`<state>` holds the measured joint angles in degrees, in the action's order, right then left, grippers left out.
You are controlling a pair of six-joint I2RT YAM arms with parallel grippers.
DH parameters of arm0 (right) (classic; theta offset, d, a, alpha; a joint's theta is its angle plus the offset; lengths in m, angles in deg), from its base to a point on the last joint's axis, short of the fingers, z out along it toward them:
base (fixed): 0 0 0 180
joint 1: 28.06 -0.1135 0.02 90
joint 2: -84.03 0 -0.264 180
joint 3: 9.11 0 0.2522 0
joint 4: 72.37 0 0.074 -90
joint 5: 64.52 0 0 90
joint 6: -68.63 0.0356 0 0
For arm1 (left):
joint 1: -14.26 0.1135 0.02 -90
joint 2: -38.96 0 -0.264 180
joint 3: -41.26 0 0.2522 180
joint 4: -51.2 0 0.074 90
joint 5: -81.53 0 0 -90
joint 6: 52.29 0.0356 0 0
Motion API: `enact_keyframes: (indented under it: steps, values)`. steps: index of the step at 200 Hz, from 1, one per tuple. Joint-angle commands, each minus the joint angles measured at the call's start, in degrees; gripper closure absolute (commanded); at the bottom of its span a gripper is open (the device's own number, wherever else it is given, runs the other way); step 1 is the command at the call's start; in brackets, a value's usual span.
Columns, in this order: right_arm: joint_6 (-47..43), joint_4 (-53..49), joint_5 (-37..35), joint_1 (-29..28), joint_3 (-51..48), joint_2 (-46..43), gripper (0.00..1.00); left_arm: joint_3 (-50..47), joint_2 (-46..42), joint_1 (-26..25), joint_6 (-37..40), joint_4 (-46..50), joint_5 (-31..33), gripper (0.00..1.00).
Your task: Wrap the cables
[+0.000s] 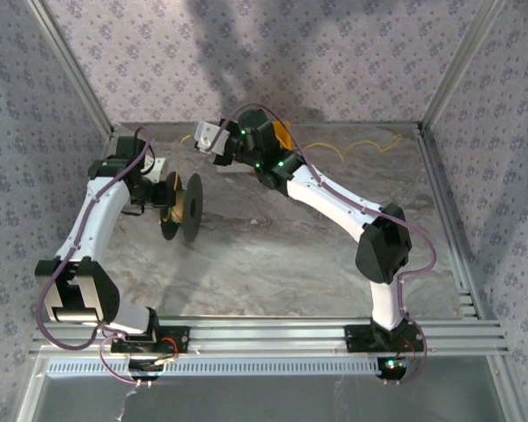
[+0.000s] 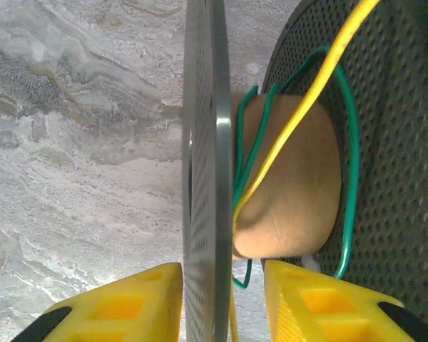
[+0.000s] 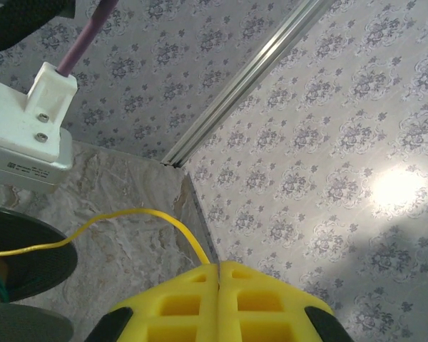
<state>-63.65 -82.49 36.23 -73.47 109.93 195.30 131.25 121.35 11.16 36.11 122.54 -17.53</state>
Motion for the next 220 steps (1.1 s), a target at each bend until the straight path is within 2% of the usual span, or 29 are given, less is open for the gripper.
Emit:
enact_keyframes:
  steps: [1, 99, 155, 186, 220]
  values:
    - [2.3, 1.2, 1.1, 0.4, 2.0, -0.3, 1.00, -0.7, -0.7, 0.3, -0.5, -0.6, -1.2, 0.65]
    - [4.6, 3.0, 0.9, 2.5, 5.4, 1.5, 1.00, -2.5, 1.3, 0.3, -0.6, -2.2, -1.7, 0.66]
    - [4.3, 2.3, 2.4, 3.1, 5.6, 2.3, 1.00, -2.6, 3.2, 0.3, -0.5, -2.8, -1.7, 0.75]
    - [0.5, 0.9, 4.5, 3.1, 4.3, 2.2, 1.00, -2.4, 3.9, 0.3, -0.3, -2.7, -1.5, 0.76]
    - [-2.9, 0.7, 3.0, 2.5, 3.3, 2.7, 1.00, -1.2, 4.1, 0.4, 0.0, -2.1, -1.1, 0.76]
